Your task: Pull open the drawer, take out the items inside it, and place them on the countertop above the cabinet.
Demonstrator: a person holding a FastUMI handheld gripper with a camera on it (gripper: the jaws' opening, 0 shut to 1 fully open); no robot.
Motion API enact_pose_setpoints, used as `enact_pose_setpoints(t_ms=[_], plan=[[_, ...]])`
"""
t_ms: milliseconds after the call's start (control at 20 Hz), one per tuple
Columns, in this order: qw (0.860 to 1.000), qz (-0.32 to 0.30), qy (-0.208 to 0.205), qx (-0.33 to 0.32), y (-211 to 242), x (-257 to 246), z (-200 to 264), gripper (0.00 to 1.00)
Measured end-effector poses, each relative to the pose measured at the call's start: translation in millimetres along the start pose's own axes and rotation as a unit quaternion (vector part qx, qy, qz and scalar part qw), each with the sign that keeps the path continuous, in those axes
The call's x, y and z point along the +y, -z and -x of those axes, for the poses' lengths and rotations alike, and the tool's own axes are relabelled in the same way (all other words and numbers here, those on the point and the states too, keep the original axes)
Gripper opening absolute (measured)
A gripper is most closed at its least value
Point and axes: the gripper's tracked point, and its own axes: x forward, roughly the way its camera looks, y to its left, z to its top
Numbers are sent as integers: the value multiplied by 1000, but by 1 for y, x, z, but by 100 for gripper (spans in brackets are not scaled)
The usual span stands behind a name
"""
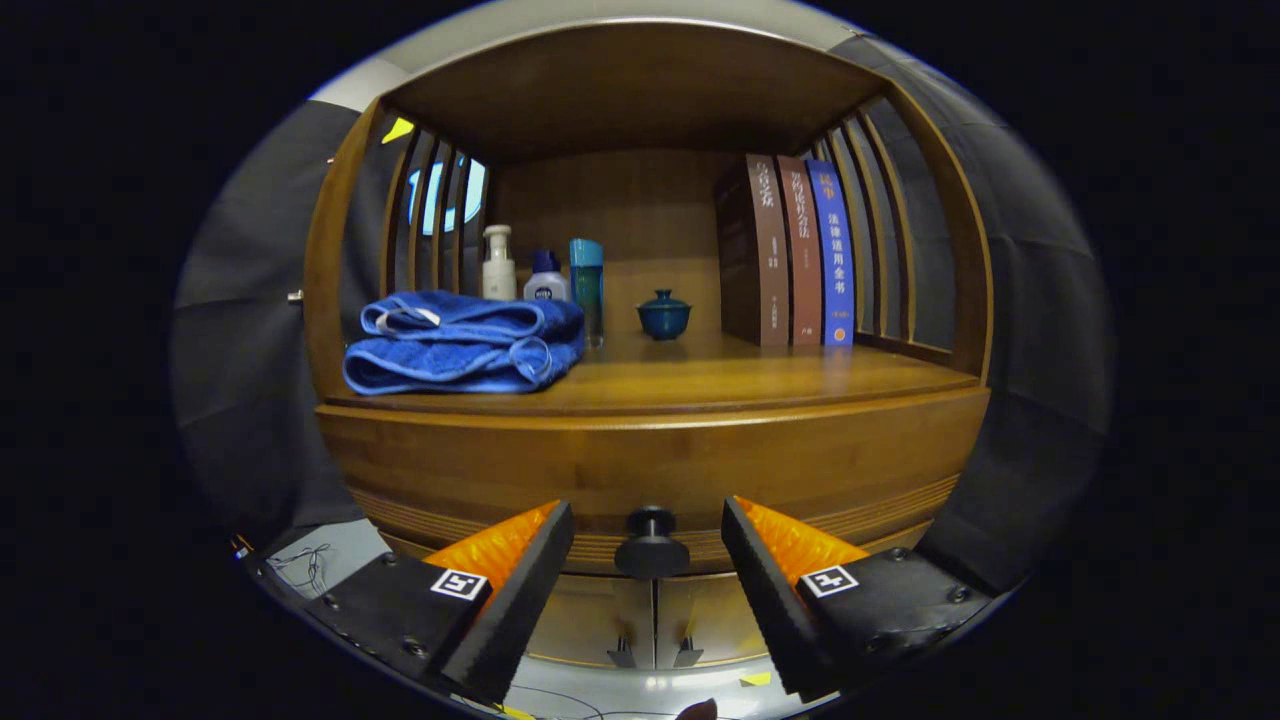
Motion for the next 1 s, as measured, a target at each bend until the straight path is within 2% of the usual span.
enact_pose_setpoints(t_ms=[200, 300, 350, 600, 1000], plan=[[1000, -16, 3, 13, 12, -1, -10, 57], [1000, -10, 5, 12, 10, -5, -12, 56], [1000, -3, 4, 15, 12, -3, -11, 48], [1000, 9, 9, 21, 12, -4, -9, 28], [1000, -8, 7, 24, 25, -6, 54, 28]])
